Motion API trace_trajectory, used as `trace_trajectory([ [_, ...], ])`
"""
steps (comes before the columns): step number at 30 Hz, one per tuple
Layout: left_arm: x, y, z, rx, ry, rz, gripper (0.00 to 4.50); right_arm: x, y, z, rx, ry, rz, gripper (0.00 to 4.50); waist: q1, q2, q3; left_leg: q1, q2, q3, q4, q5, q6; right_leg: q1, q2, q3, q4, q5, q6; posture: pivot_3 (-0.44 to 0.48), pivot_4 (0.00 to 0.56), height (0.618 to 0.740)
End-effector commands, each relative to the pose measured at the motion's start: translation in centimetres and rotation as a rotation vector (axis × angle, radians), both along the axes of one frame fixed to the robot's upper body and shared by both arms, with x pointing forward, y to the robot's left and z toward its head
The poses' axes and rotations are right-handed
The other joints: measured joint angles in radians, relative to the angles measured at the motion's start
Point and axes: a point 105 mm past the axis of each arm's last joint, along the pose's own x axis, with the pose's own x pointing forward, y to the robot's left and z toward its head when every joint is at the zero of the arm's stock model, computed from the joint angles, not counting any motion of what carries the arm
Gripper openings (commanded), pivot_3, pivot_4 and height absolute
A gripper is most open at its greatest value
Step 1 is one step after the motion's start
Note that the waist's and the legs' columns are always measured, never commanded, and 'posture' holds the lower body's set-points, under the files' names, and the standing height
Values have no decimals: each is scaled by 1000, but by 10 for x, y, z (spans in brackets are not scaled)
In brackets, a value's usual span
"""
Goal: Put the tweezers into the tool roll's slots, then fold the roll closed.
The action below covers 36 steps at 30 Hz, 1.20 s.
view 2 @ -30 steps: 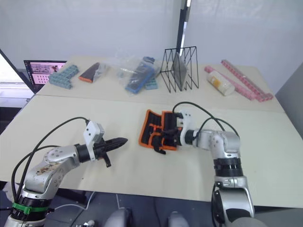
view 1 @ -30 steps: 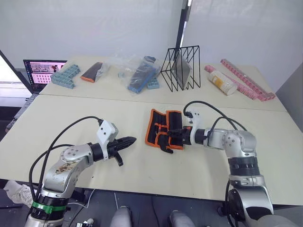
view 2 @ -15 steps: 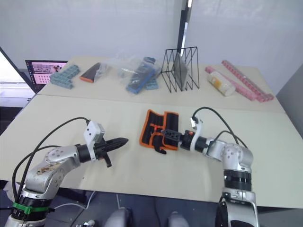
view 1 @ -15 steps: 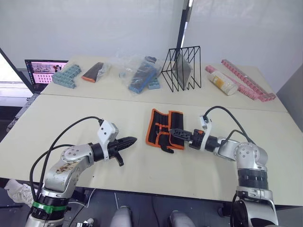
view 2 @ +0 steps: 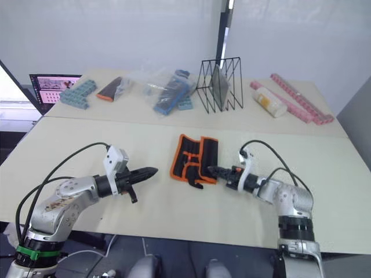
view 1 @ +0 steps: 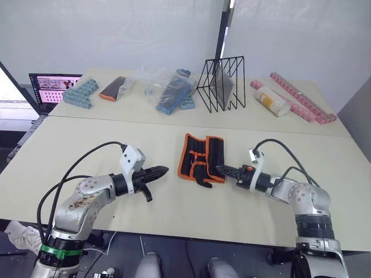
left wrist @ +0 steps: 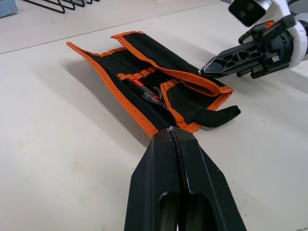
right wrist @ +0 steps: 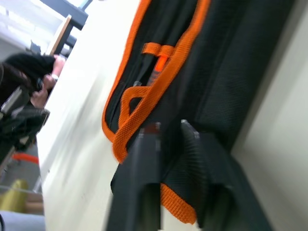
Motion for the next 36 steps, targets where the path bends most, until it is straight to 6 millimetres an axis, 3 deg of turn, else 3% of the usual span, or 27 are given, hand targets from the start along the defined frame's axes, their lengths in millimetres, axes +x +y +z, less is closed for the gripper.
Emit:
trace_trajectory([
  [1,7,1,9,-56,3,46,0,0,0,-10,-88,-66,-8,25,1,0,0,0,0,0,0,0,0,1,0,0,0,0,0,0,150,713],
  [2,10,2,10,-85,14,67,0,1,0,-11,-106,-82,-10,25,1,0,0,1,0,0,1,0,0,1,0,0,0,0,0,0,150,713],
  [3,13,3,12,-111,25,80,538,0,0,-13,-132,-103,-6,0,1,-1,0,0,0,0,2,0,0,1,0,0,0,0,1,0,150,713],
  [13,33,-18,8,-319,246,194,3731,0,5,-14,-184,-172,-16,0,2,-2,0,0,0,-1,2,0,0,2,0,0,0,0,1,0,150,713],
  [22,40,-36,-6,-358,383,205,3731,-3,9,-16,-187,-183,-17,0,0,-2,0,1,0,-1,2,0,0,2,0,0,0,0,1,0,150,713],
  [25,40,-40,-12,-339,413,192,2943,-2,9,-14,-188,-191,-22,0,0,-2,0,1,0,-1,2,0,0,2,0,0,0,0,1,0,150,713],
  [33,43,-52,-22,-322,461,165,273,-2,12,-10,-185,-207,-24,0,0,-2,0,1,0,-1,2,0,0,2,0,0,0,0,1,0,150,713],
  [34,44,-52,-21,-325,456,168,13,-2,12,-10,-185,-210,-26,0,0,-2,0,1,0,-1,2,0,0,2,0,0,0,0,1,0,150,713],
  [36,47,-51,-19,-338,448,180,13,-2,12,-9,-186,-214,-31,0,1,-2,0,1,-1,-1,2,0,0,2,0,0,0,0,1,0,150,713],
])
